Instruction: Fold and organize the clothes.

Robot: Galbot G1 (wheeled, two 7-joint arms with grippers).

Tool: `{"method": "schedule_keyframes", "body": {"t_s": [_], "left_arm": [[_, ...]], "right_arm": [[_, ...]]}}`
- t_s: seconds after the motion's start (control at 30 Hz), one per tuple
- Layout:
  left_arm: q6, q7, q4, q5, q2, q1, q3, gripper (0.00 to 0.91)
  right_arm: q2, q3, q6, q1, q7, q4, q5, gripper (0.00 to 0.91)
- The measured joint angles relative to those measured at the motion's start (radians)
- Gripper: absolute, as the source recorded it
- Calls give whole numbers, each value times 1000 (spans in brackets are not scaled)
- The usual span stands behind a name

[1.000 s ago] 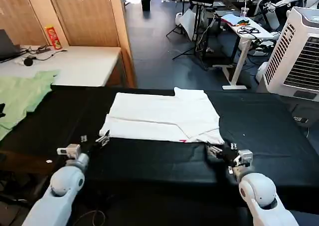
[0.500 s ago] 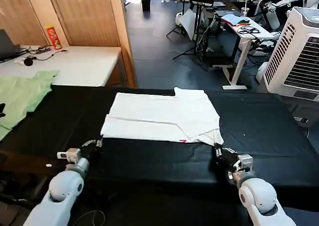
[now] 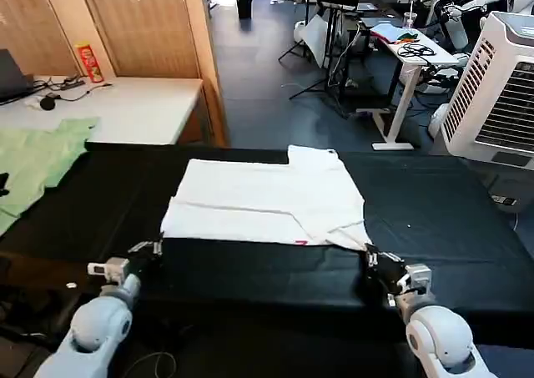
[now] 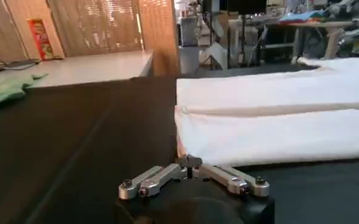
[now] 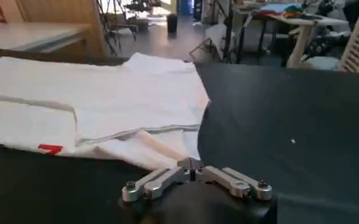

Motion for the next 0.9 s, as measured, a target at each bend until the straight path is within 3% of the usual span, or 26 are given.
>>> {"method": "schedule_keyframes", "body": {"t_s": [0.43, 0.47, 0.53, 0.57, 0.7, 0.73, 0.77, 0.9], "left_arm": [[32, -14, -162, 0, 37, 172, -60, 0], [32, -16, -172, 5, 38, 182, -63, 0], [32, -31, -178, 16, 38, 189, -65, 59], [35, -45, -178, 18, 35, 187, -66, 49], [38, -74, -160, 12, 23, 163, -66, 20], [38, -74, -155, 10, 24, 157, -65, 166], [39, -73, -153, 8, 25, 155, -65, 878], [50, -71, -158, 0, 29, 162, -69, 878]], "right_arm": [[13, 46, 2, -147, -13, 94, 27, 49], [16, 44, 3, -146, -19, 96, 27, 137], [19, 41, 3, -144, -21, 100, 27, 215], [19, 41, 3, -142, -21, 102, 27, 361], [7, 51, 1, -130, -19, 111, 45, 400], [3, 56, 0, -124, -17, 113, 54, 419], [-1, 61, -1, -118, -15, 115, 65, 878], [-19, 70, -14, -81, -11, 120, 110, 878]]}}
